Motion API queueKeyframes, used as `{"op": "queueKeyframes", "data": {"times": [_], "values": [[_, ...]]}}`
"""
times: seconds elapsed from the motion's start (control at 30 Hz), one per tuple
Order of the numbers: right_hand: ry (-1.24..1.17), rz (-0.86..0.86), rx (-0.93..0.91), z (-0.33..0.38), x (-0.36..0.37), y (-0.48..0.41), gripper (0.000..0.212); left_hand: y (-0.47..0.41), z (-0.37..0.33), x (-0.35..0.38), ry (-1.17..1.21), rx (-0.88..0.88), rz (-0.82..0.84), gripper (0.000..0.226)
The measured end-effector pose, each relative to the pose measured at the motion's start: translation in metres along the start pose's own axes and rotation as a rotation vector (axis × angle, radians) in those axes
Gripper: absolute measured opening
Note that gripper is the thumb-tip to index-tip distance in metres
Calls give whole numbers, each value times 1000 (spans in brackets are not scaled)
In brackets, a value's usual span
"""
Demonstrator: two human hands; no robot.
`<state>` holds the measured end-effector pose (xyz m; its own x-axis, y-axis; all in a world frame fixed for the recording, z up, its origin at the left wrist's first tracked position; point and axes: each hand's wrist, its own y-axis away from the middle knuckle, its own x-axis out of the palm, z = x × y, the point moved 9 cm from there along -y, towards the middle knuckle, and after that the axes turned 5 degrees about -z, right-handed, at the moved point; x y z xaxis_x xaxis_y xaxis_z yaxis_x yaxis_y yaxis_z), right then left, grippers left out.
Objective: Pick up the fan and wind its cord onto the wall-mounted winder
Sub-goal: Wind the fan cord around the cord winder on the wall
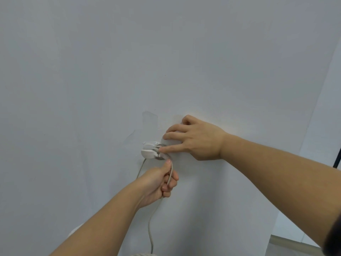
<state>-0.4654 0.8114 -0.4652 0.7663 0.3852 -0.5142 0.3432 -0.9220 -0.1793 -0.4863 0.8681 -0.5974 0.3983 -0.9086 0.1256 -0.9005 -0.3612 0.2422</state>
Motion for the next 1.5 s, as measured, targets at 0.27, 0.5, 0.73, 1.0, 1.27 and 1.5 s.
{"op": "queueKeyframes", "data": {"times": [0.27, 0.5, 0.73, 1.0, 1.27, 1.5], "values": [[13, 14, -31, 2, -1, 0, 67, -2, -5, 8, 35, 66, 39, 40], [3, 20, -29, 2, -1, 0, 67, -2, -23, 25, -1, 215, 119, 40], [-1, 29, -10, 1, -1, 0, 61, -1, -27, 30, -120, 330, 117, 33], [-2, 0, -8, 2, -4, -1, 57, -8, -1, 32, -220, 75, 98, 57], [-4, 9, 20, -1, -2, 0, 48, -19, 5, 37, -315, 14, 71, 79], [-4, 1, 7, 0, -4, 0, 53, -25, 3, 9, -545, 32, -107, 64]]}}
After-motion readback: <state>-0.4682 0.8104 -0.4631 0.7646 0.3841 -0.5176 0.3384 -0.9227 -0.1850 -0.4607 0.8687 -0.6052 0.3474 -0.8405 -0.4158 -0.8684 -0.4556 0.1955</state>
